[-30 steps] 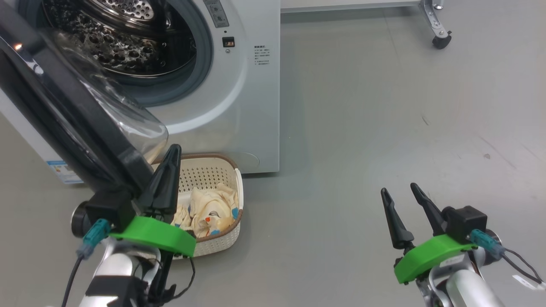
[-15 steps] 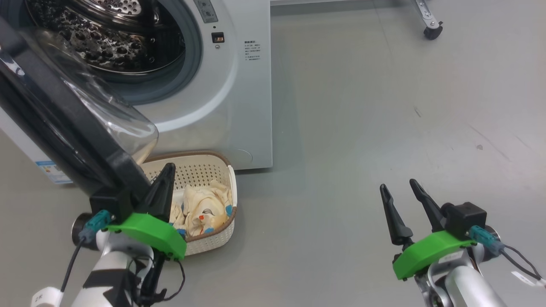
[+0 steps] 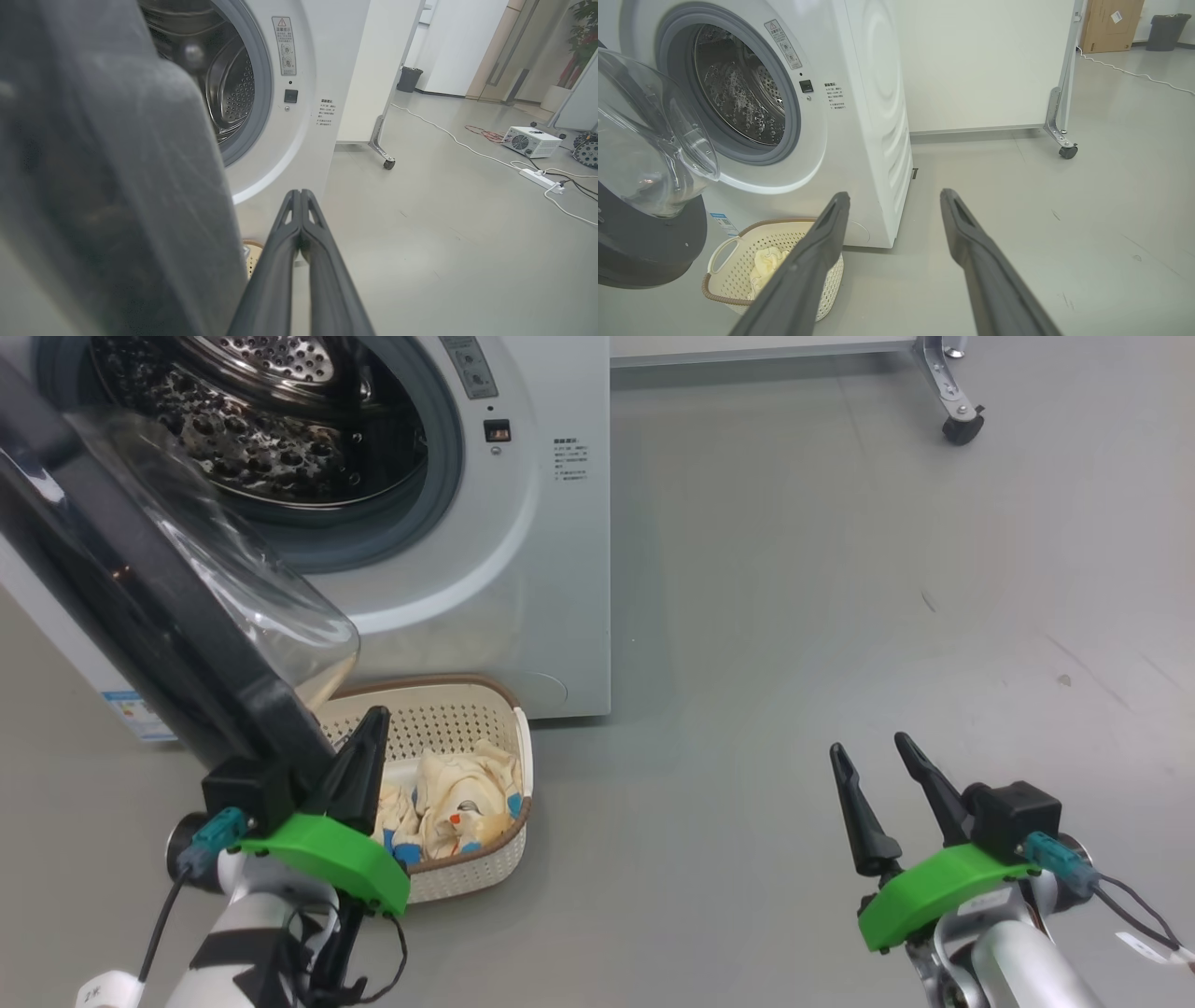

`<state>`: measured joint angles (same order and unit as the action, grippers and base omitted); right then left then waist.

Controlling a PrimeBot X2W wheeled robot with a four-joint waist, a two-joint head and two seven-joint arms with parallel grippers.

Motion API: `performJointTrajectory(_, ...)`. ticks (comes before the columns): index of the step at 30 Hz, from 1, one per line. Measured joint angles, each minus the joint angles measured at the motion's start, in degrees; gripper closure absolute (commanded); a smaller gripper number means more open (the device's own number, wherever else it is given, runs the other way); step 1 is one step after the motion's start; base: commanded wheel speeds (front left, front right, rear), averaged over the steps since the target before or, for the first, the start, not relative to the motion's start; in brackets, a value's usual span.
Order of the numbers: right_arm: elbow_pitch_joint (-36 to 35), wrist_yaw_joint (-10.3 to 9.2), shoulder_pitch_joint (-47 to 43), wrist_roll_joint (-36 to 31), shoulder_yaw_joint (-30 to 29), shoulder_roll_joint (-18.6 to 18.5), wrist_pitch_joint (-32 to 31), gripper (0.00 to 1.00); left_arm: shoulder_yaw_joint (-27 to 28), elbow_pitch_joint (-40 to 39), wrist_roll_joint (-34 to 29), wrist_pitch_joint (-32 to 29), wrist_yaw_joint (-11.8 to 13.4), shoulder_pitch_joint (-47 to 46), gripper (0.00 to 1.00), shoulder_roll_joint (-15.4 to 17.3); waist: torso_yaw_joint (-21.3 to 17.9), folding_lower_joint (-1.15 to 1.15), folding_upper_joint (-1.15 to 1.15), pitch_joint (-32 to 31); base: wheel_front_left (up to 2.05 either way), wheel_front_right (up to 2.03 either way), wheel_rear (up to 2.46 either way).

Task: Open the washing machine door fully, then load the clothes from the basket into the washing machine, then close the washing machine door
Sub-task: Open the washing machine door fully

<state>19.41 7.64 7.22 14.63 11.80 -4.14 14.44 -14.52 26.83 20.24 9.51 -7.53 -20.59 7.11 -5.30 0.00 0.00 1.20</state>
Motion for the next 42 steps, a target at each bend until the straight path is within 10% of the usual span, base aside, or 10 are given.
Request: performJointTrajectory(42, 1.26, 0.01, -1.04, 0.52, 1.56, 0.29, 0.0, 0.0, 0.23, 0.33, 3.02, 1.57, 2.12, 2.63, 1.0, 2.43, 19.24, 0.0, 0.0, -2.27, 0.0, 0.0, 0.0)
